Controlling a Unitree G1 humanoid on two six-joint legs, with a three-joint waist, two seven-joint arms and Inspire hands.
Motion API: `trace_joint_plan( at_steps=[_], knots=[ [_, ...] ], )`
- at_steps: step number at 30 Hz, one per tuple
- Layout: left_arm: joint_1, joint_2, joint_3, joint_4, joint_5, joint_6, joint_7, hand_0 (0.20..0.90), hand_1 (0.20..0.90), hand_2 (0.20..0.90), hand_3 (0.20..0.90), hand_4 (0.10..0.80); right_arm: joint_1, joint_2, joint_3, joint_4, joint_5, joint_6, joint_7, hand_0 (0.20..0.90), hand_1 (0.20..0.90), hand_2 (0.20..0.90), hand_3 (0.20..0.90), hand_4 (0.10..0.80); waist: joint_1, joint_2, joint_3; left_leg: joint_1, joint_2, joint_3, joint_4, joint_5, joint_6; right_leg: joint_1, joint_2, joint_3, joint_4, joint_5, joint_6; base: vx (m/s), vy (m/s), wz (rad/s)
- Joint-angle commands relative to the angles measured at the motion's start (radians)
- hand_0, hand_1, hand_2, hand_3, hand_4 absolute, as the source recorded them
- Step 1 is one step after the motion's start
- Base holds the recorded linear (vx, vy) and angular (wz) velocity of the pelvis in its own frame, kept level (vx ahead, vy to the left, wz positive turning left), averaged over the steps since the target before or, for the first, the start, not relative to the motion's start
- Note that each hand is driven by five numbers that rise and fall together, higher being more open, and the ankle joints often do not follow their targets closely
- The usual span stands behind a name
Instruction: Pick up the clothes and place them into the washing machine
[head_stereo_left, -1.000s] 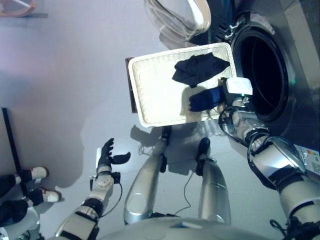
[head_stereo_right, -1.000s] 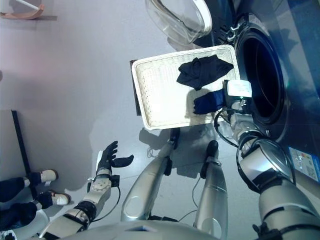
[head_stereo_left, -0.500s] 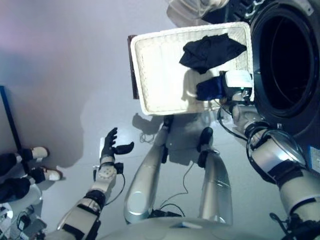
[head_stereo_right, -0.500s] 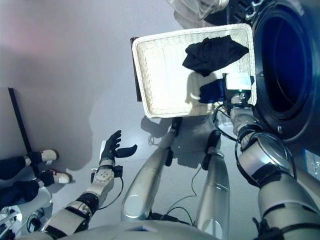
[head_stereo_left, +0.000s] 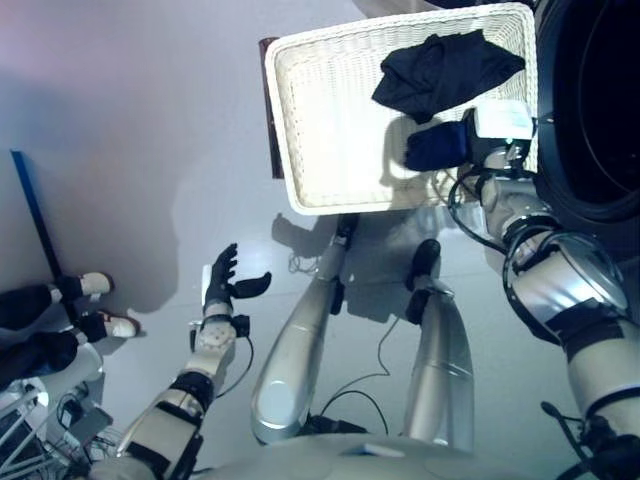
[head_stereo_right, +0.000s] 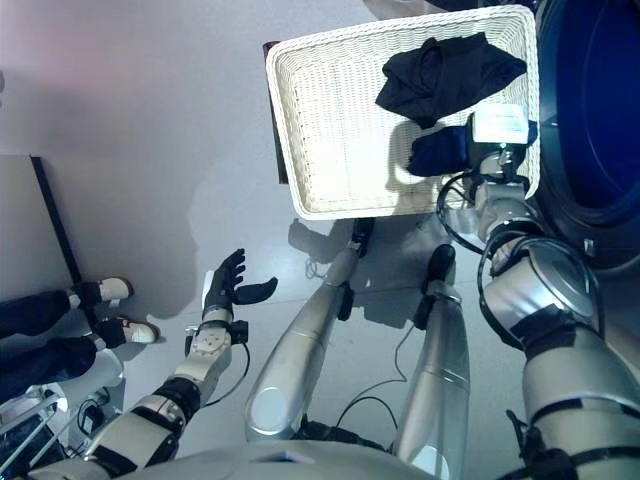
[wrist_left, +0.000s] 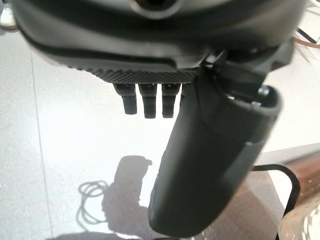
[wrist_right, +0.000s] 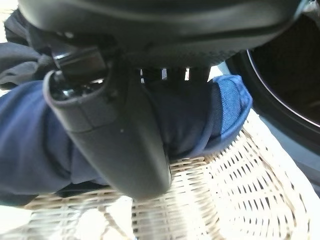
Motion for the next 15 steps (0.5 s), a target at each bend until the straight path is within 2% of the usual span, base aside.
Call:
trace_joint_plan(
  at_steps=[1,8,11,12,14,15],
  knots=[
    [-0.014,0.030,0.005,0.029,-0.034,-0.030,0.034,0.900,0.900,0.900,0.900,0.800,-0.040,-0.047,0.027,0.028,0.022,-0.001,-0.008,0.300,0.300,0.300,0.300,0.400,0.006,0.026,0.032,-0.033,-0.042,0.050,0.082,-0.100,-0.014,0.092,-0.019,0.064,-0.191,0.142,0.046,0.000,0.000,0.00],
    [-0.019,0.035,0.008,0.065,-0.039,-0.028,0.038,0.900,0.900,0.900,0.900,0.800,-0.051,-0.045,0.009,0.006,0.051,-0.004,-0.031,0.300,0.300,0.300,0.300,0.400,-0.012,0.011,0.032,-0.001,-0.041,0.054,0.072,-0.101,-0.014,0.123,-0.016,0.069,-0.203,0.147,0.048,0.000,0.000,0.00],
    [-0.014,0.039,0.012,0.073,-0.042,-0.029,0.042,0.900,0.900,0.900,0.900,0.800,-0.047,-0.045,-0.064,-0.044,0.170,-0.036,-0.052,0.300,0.300,0.300,0.300,0.400,-0.024,0.001,0.027,0.021,-0.039,0.056,0.066,-0.100,-0.013,0.147,-0.013,0.071,-0.212,0.149,0.048,0.000,0.000,0.00],
    [-0.004,0.040,0.009,0.076,-0.042,-0.037,0.046,0.900,0.900,0.900,0.900,0.800,-0.015,-0.042,-0.158,-0.122,0.324,-0.091,-0.075,0.300,0.300,0.300,0.300,0.400,-0.032,-0.006,0.020,0.043,-0.039,0.059,0.058,-0.100,-0.012,0.165,-0.011,0.075,-0.220,0.151,0.050,0.000,0.000,0.00],
    [0.005,0.045,0.008,0.077,-0.043,-0.041,0.048,0.900,0.900,0.900,0.900,0.800,0.005,-0.042,-0.191,-0.160,0.375,-0.110,-0.082,0.300,0.300,0.300,0.300,0.400,-0.037,-0.009,0.017,0.053,-0.039,0.058,0.056,-0.102,-0.011,0.176,-0.010,0.075,-0.225,0.150,0.050,0.000,0.000,0.00],
    [0.010,0.049,0.007,0.082,-0.040,-0.047,0.051,0.900,0.900,0.900,0.900,0.800,0.052,-0.035,-0.264,-0.250,0.487,-0.160,-0.099,0.300,0.300,0.300,0.300,0.400,-0.047,-0.013,0.008,0.075,-0.038,0.063,0.049,-0.105,-0.010,0.198,-0.011,0.076,-0.231,0.147,0.052,0.000,0.000,0.00]
  ],
)
